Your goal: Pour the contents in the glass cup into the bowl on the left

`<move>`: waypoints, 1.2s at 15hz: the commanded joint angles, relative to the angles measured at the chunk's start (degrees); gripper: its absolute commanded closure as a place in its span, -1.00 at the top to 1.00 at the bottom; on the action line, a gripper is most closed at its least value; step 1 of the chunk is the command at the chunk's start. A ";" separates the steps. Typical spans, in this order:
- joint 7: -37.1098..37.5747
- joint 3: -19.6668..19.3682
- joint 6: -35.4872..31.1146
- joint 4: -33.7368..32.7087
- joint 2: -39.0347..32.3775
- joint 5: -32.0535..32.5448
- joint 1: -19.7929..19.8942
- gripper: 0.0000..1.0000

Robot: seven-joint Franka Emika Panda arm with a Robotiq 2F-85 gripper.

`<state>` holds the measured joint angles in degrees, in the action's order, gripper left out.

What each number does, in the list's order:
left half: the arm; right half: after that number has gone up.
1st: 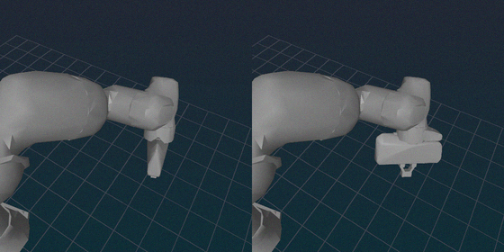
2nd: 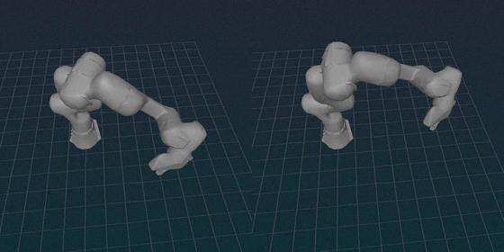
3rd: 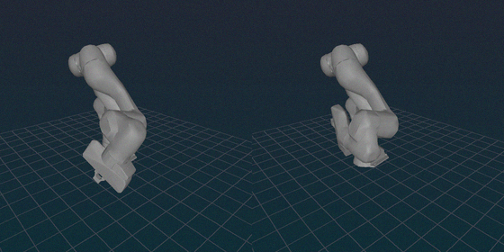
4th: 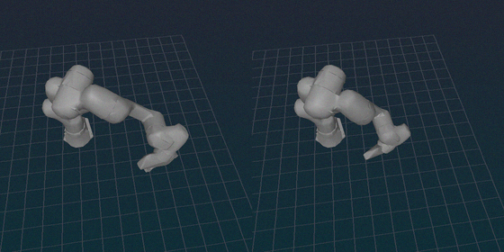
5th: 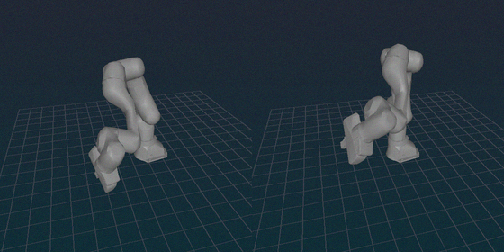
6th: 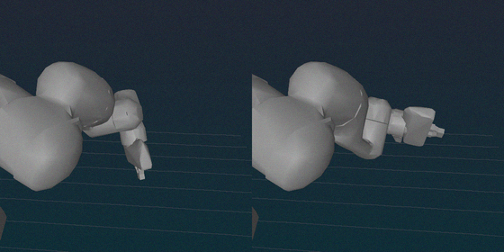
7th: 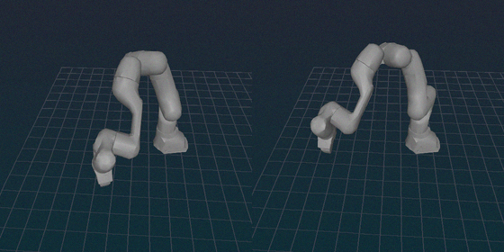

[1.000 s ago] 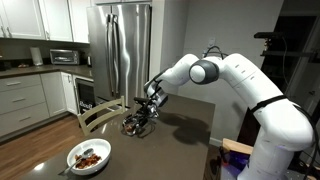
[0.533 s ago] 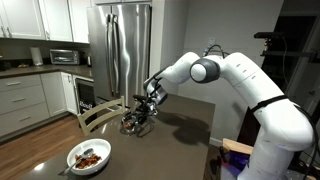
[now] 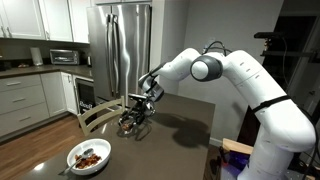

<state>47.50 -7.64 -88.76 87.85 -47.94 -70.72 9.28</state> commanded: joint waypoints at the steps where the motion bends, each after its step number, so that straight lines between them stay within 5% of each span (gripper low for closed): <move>1: -0.46 -0.29 -2.44 0.82 2.30 2.78 -1.92 0.07; 18: -0.67 1.35 -12.04 0.82 5.76 5.10 -7.16 0.07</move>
<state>47.47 -6.85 -97.29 87.84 -43.88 -66.84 3.09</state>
